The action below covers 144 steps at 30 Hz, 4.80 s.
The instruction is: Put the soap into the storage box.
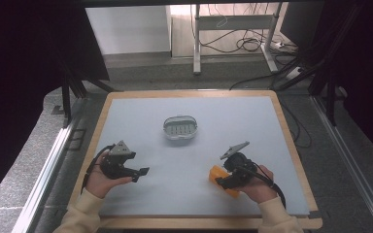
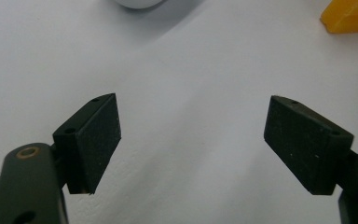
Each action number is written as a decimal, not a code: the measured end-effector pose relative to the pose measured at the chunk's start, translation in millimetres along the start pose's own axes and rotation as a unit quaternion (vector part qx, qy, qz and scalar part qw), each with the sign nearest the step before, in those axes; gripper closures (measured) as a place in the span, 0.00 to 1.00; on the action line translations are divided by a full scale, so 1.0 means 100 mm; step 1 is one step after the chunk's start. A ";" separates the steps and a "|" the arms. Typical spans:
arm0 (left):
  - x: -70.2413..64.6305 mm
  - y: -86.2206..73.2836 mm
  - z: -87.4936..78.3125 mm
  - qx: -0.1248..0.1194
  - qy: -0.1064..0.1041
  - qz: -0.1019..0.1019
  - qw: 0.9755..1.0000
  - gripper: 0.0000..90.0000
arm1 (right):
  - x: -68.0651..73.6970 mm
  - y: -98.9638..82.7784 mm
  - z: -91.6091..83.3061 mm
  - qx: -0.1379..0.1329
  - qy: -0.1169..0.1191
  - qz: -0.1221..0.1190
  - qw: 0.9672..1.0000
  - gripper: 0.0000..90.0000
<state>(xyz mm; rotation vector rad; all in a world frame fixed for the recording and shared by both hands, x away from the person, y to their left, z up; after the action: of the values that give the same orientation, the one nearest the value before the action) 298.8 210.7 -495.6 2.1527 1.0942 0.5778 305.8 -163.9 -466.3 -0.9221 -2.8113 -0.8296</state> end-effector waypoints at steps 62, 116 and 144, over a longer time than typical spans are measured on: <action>0.01 0.00 0.00 0.003 0.006 0.003 1.000 0.21 | -0.03 0.04 -0.30 0.011 -0.022 -0.048 0.999 0.68; 0.01 0.00 -0.02 0.000 0.004 0.007 1.000 0.21 | -0.31 0.71 -0.29 0.011 0.009 -0.108 0.994 0.68; 0.02 0.00 -0.02 0.000 0.005 0.005 1.000 0.21 | -0.41 0.94 -0.30 0.005 0.012 -0.119 0.993 0.68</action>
<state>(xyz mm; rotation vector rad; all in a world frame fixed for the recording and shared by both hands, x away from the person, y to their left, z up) 298.8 213.0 -494.6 2.1585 1.0880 0.5935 389.7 -138.2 -405.8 -0.5778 -2.9388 -0.8449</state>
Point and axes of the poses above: each handheld gripper's, and its own axes: z roughly forward along the jaws, y roughly out of its top, x roughly to its left, the point moved 1 cm from there along z, roughly forward along the jaws, and after that the axes turned 14 degrees about y, right-handed, at the moved point
